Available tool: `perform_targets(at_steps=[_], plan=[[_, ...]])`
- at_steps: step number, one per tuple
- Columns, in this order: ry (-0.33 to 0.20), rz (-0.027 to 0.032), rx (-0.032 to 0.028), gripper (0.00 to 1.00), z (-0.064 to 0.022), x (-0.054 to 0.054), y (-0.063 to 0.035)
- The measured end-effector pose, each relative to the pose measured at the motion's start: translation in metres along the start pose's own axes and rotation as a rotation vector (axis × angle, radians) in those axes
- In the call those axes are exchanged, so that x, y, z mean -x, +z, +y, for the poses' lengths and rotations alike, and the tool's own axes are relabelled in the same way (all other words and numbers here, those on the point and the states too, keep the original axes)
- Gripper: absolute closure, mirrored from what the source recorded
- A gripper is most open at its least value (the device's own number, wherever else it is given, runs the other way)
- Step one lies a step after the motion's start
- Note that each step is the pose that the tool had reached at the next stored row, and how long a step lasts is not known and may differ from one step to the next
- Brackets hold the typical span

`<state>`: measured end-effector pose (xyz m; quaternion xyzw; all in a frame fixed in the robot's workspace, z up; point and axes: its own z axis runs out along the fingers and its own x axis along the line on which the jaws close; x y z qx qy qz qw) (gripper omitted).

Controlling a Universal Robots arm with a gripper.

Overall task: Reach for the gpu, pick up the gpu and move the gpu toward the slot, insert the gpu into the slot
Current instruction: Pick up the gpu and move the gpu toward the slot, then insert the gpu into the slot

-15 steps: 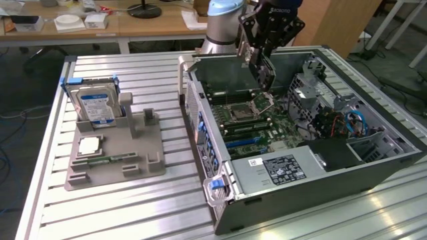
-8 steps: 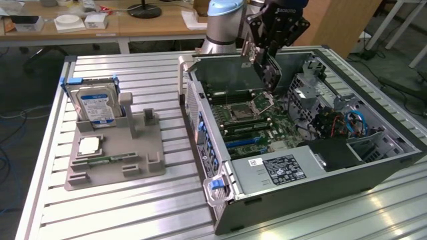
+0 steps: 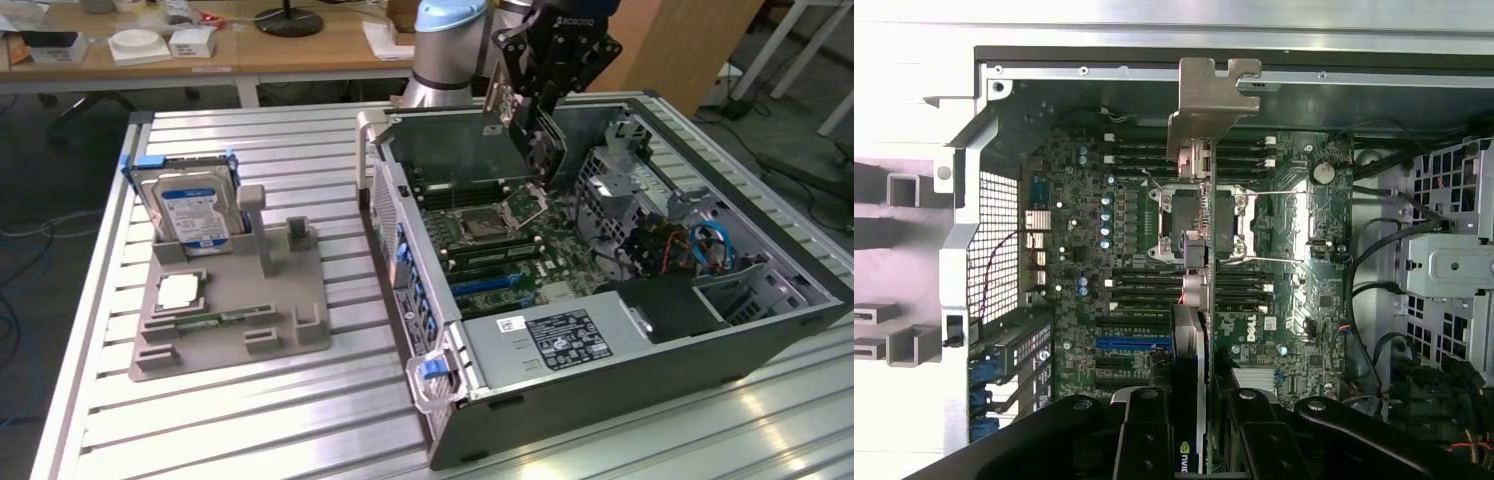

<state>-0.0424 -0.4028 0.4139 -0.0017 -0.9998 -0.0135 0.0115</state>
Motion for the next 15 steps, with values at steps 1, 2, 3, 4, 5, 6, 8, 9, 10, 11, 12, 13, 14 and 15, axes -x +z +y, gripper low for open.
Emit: perform_targets(at_steps=[1, 2, 3, 4, 5, 6, 8, 9, 10, 11, 12, 13, 14, 15], plan=[[0.000, 0.0000, 0.0001, 0.74, 0.0000, 0.0000, 0.0000], [0.000, 0.0000, 0.0000, 0.74, 0.0000, 0.0000, 0.0000], [0.000, 0.0000, 0.0000, 0.74, 0.0000, 0.0000, 0.0000], [0.000, 0.0000, 0.0000, 0.74, 0.0000, 0.0000, 0.0000], [0.000, 0.0000, 0.0001, 0.74, 0.0000, 0.0000, 0.0000], [0.000, 0.0000, 0.0000, 0.74, 0.0000, 0.0000, 0.0000], [0.000, 0.0000, 0.0000, 0.74, 0.0000, 0.0000, 0.0000], [0.000, 0.0000, 0.0000, 0.74, 0.0000, 0.0000, 0.0000], [-0.001, 0.0000, 0.0001, 0.74, 0.0000, 0.0000, 0.0000], [-0.006, 0.0001, -0.0001, 0.74, 0.0000, 0.0000, 0.0000], [-0.016, 0.0004, -0.0003, 0.74, 0.0000, 0.0000, 0.0000], [-0.029, 0.0007, -0.0006, 0.74, 0.0000, 0.0000, 0.0000], [-0.046, 0.0012, -0.0010, 0.74, 0.0000, 0.0000, 0.0000], [-0.064, 0.0017, -0.0014, 0.74, 0.0000, 0.0000, 0.0000]])
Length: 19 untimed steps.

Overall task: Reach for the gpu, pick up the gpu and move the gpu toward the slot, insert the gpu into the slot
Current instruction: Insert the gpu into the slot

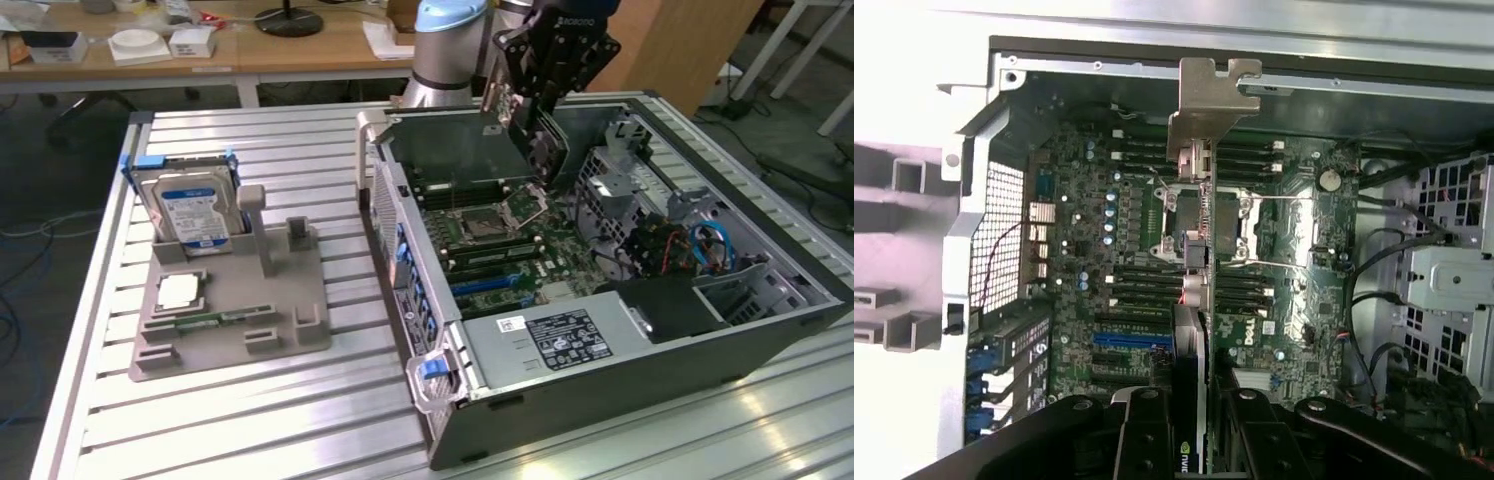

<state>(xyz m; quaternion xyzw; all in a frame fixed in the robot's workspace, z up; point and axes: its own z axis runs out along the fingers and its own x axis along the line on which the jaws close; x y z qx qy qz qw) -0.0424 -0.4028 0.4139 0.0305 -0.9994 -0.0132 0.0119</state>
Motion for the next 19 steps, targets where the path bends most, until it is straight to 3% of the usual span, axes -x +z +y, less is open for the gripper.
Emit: perform_targets(at_steps=[19], plan=[[-0.346, 0.0095, -0.0081, 0.74, 0.0000, 0.0000, 0.0001]])
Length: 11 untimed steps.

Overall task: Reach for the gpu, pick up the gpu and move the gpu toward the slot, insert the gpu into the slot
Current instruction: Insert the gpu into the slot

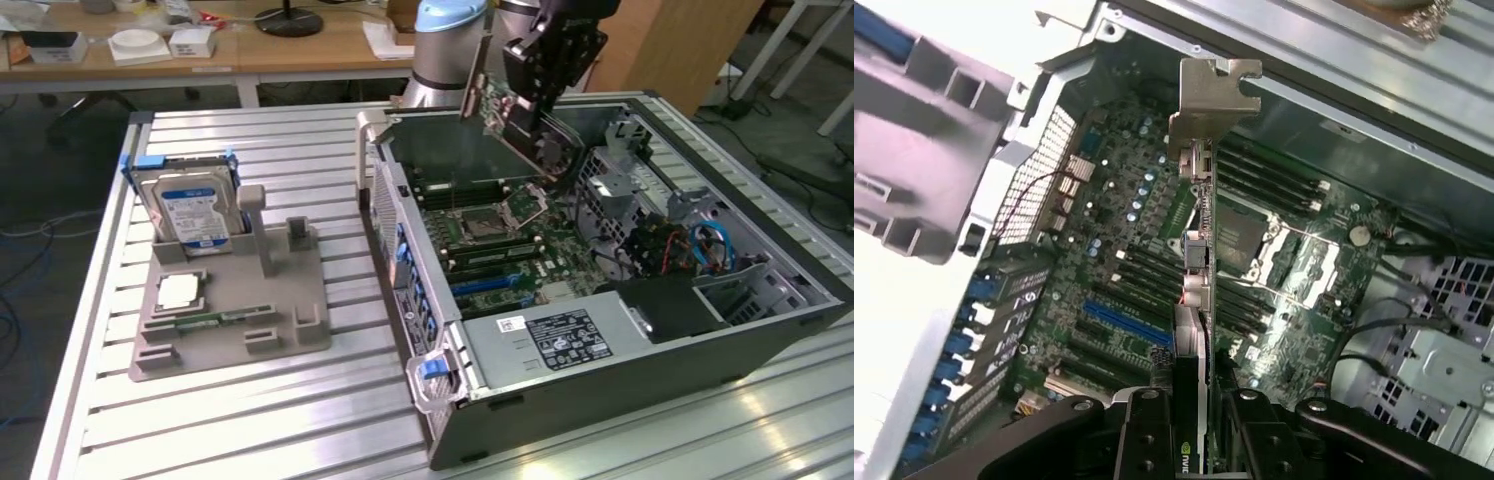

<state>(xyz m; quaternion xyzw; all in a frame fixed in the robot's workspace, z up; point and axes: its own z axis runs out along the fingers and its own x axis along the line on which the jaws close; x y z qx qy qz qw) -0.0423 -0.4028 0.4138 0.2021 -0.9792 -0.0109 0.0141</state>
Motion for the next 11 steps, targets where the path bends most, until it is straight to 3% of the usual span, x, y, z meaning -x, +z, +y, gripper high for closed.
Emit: perform_targets(at_steps=[11], plan=[[-0.188, 0.0050, -0.0043, 0.74, 0.0000, 0.0000, 0.0001]])
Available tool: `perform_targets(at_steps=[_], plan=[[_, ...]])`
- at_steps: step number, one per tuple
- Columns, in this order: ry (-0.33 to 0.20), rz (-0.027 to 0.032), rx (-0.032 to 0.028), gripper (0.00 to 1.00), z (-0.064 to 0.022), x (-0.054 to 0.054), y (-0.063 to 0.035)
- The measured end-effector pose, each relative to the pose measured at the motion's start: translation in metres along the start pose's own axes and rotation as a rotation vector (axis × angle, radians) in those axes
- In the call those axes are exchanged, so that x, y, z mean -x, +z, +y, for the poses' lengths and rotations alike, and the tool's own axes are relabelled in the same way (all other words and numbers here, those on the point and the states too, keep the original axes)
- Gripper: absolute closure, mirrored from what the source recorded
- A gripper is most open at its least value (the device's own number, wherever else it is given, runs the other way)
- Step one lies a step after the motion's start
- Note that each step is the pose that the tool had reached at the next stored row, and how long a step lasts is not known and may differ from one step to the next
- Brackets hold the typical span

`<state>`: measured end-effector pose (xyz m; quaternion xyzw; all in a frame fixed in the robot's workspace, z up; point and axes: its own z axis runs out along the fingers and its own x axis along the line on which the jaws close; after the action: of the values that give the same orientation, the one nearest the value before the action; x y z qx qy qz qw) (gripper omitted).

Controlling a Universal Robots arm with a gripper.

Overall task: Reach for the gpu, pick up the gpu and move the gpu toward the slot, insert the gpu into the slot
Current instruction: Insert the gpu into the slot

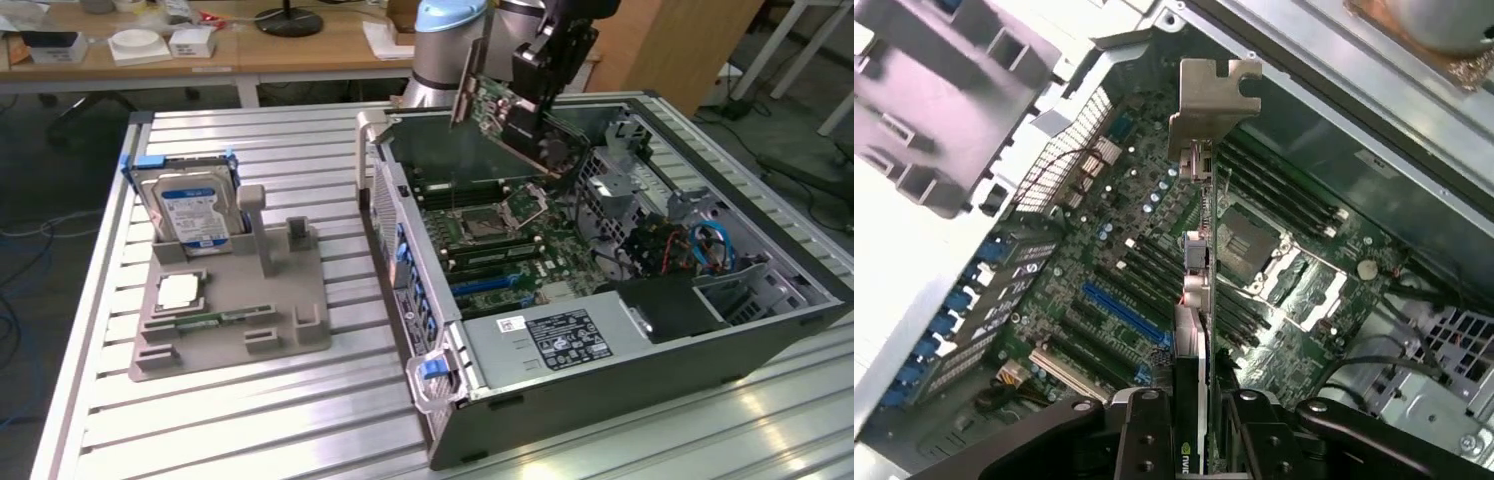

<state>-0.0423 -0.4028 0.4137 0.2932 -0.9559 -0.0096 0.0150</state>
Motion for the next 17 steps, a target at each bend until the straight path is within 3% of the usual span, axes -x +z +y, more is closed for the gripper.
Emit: perform_targets(at_steps=[17], plan=[[-0.273, 0.0073, -0.0063, 0.74, 0.0000, 0.0000, 0.0002]])
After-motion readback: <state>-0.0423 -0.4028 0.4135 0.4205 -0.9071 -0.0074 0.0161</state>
